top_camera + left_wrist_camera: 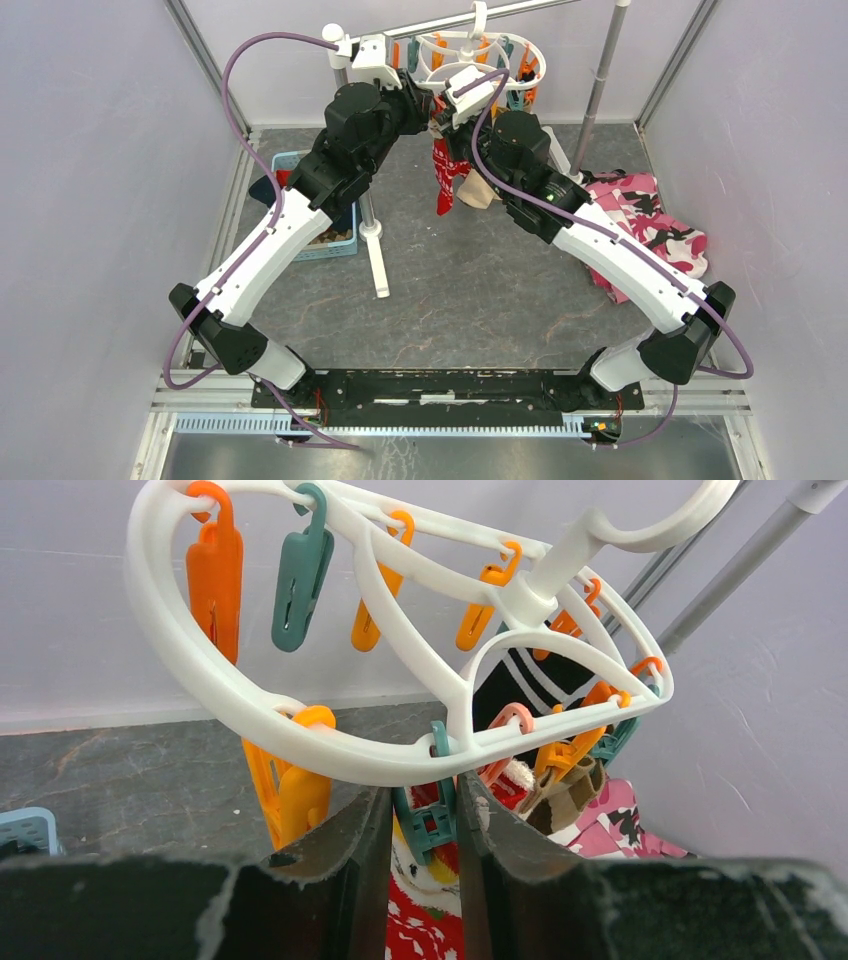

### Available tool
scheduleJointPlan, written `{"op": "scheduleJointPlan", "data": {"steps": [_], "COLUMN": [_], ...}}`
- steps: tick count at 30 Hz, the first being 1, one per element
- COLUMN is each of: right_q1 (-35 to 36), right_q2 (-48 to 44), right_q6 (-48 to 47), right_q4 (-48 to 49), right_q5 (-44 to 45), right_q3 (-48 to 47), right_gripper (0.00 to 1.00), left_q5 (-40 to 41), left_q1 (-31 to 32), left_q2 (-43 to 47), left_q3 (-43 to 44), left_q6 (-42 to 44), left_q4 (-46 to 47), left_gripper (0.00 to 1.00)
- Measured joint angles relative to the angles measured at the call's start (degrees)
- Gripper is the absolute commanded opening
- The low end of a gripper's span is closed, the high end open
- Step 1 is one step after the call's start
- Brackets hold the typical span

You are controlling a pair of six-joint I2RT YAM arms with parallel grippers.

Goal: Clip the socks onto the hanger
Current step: Clamp the sock onto the hanger.

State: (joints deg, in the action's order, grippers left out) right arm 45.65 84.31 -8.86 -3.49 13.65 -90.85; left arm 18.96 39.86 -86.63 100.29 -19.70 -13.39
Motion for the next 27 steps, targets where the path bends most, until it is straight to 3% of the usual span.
{"op": "scheduleJointPlan", "data": {"steps": [4,8,10,20,22,27], "right_q1": [0.04,0.11,0.11,0.11,0.11,0.11], "right_q2": [0.0,0.0,0.0,-0.07,-0.09,-0.39], "right_q6": [-0.39,-0.48,-0.5,-0.79,-0.92,-1.33], "right_q4": [0.02,0.0,0.0,0.02,0.02,0.02], "right_q5": [-0.02,-0.04,-0.04,-0.02,0.0,0.2], "right_q3": [-0.11,-0.11,-0.11,-0.11,-0.11,-0.02], "right_gripper": [0.0,0.0,0.0,0.01,0.09,0.45], "left_q5": [0.0,0.0,0.0,-0.2,-0.26,-1.07], "left_q1": [-0.02,-0.15,-0.24,-0.37,-0.37,-0.39], "left_q2": [0.0,0.0,0.0,0.46,0.85,3.56], "left_q3": [-0.13,-0.31,-0.44,-2.29,-2.58,-4.37], "left_q6": [-0.02,-0.52,-0.81,-1.46,-1.55,-2.16], "left_q4": [0.07,0.24,0.26,0.2,0.22,0.28], "left_gripper": [0.05,0.34,0.42,0.62,0.67,0.78]}}
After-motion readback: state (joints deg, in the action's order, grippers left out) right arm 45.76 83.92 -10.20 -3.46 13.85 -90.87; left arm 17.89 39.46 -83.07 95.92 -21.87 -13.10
